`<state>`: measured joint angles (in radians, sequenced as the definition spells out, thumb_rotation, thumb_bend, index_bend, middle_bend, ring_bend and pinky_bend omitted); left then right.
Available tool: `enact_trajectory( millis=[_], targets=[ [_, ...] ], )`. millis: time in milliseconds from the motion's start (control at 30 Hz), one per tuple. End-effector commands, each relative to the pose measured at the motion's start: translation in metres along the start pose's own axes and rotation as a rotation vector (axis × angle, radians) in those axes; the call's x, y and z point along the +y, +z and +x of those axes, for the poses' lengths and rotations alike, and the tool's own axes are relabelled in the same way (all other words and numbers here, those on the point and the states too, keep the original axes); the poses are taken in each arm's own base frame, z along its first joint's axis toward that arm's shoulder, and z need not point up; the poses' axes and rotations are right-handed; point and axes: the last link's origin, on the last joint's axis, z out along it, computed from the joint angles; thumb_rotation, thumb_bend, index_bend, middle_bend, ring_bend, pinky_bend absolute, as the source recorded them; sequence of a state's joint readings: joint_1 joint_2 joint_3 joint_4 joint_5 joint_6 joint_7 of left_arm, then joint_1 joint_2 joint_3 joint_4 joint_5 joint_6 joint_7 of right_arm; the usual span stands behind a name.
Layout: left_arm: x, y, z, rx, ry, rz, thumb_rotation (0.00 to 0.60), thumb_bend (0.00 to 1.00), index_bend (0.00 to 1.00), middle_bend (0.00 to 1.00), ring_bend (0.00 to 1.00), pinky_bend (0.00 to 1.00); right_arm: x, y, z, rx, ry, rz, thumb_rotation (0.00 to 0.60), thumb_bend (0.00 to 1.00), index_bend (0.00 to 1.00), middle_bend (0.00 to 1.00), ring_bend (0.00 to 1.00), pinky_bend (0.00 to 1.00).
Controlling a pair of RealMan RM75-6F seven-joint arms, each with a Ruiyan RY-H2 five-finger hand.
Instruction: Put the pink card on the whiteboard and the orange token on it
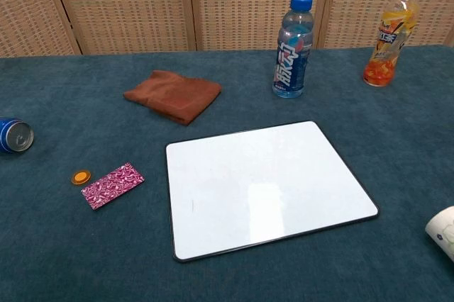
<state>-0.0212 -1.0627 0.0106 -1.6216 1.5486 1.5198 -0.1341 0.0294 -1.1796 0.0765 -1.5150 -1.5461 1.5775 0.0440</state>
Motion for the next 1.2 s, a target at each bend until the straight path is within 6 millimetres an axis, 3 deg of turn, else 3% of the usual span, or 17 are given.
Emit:
enact_trajectory(
  millis=[33, 333, 600, 800, 1033, 1200],
  targets=[
    [0.000, 0.000, 0.000, 0.000, 0.001, -0.001, 0.600, 0.00, 0.00, 0.00, 0.00, 0.00, 0.000, 0.000, 0.000, -0.001, 0.001, 0.000, 0.600, 0.03, 0.03, 0.00, 0.00, 0.00],
    [0.006, 0.010, -0.007, -0.025, 0.035, -0.063, 0.600, 0.00, 0.00, 0.00, 0.00, 0.00, 0.000, -0.001, 0.001, 0.001, 0.000, 0.001, 0.600, 0.03, 0.03, 0.00, 0.00, 0.00],
    [0.032, 0.063, -0.023, -0.106, 0.167, -0.335, 0.600, 0.00, 0.00, 0.00, 0.00, 0.00, 0.000, 0.001, 0.000, -0.002, 0.002, -0.002, 0.600, 0.04, 0.03, 0.00, 0.00, 0.00],
    [0.064, 0.100, -0.044, -0.208, 0.263, -0.510, 0.600, 0.00, 0.00, 0.00, 0.00, 0.00, -0.001, 0.003, -0.001, -0.008, 0.004, -0.009, 0.600, 0.05, 0.03, 0.00, 0.00, 0.00],
    [0.092, 0.125, -0.068, -0.282, 0.273, -0.576, 0.600, 0.00, 0.12, 0.00, 0.00, 0.00, -0.001, 0.003, -0.001, -0.012, 0.009, -0.010, 0.600, 0.05, 0.03, 0.00, 0.00, 0.00],
    [0.105, 0.136, -0.080, -0.323, 0.283, -0.582, 0.600, 0.00, 0.13, 0.00, 0.00, 0.00, 0.000, 0.004, -0.001, -0.016, 0.013, -0.011, 0.600, 0.05, 0.03, 0.00, 0.00, 0.00]
  ],
)
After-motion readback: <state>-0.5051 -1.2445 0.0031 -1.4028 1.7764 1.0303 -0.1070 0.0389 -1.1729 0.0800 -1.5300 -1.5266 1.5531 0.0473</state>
